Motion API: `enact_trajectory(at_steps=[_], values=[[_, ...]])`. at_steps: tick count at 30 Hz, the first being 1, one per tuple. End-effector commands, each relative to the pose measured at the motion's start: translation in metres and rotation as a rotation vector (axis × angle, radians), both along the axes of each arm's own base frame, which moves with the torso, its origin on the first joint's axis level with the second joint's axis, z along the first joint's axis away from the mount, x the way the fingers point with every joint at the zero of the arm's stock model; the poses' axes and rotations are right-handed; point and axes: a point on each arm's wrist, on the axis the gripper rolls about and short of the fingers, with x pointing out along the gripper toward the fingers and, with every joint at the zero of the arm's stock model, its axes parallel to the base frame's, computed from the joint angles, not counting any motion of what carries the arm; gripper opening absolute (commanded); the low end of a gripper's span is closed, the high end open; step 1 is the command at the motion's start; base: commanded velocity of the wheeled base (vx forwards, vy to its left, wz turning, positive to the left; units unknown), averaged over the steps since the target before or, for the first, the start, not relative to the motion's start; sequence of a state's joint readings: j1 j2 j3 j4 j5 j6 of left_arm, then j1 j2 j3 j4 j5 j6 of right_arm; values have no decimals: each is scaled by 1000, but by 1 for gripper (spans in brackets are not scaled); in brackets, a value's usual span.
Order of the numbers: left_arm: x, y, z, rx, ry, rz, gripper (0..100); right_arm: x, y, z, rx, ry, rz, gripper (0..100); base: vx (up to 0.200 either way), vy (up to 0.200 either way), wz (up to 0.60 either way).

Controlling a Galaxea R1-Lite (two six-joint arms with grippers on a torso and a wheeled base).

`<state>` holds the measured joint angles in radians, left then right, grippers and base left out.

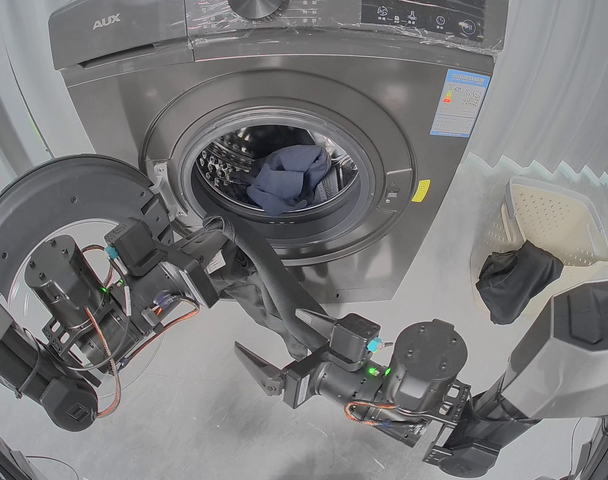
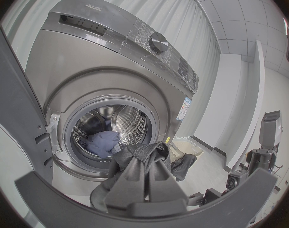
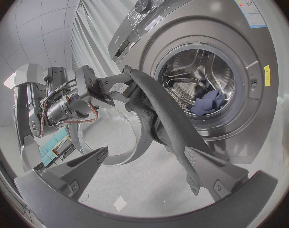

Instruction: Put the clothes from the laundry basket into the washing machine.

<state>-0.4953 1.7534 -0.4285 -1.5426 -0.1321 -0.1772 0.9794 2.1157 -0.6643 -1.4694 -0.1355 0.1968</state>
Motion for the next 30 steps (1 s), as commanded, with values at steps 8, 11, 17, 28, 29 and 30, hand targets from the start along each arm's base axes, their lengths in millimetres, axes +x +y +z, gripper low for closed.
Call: enact_trajectory(at_steps=[8,11,17,28,29,30], values=[[2,-2,3,-11,-12,15,0,-5,29,-17,2,-3,93,100,0,0,0],[3,-3,2,-8,-8,14,0,-6,39,-21,1,-2,123,100,0,0,0],[3,-3,2,-9,-9,12,0,9,54,-21,1,1,126,100,0,0,0],[0,-3,3,-10,-13,11,0,68,56,-40,-10,-12,9,100,0,0,0],[0,-3,3,-9,-11,9,0,82,46,-41,-30,-39,-35,100,0,0,0],[0,-3,3,-10,-13,9,0,89,40,-40,-42,-61,-57,100,0,0,0]])
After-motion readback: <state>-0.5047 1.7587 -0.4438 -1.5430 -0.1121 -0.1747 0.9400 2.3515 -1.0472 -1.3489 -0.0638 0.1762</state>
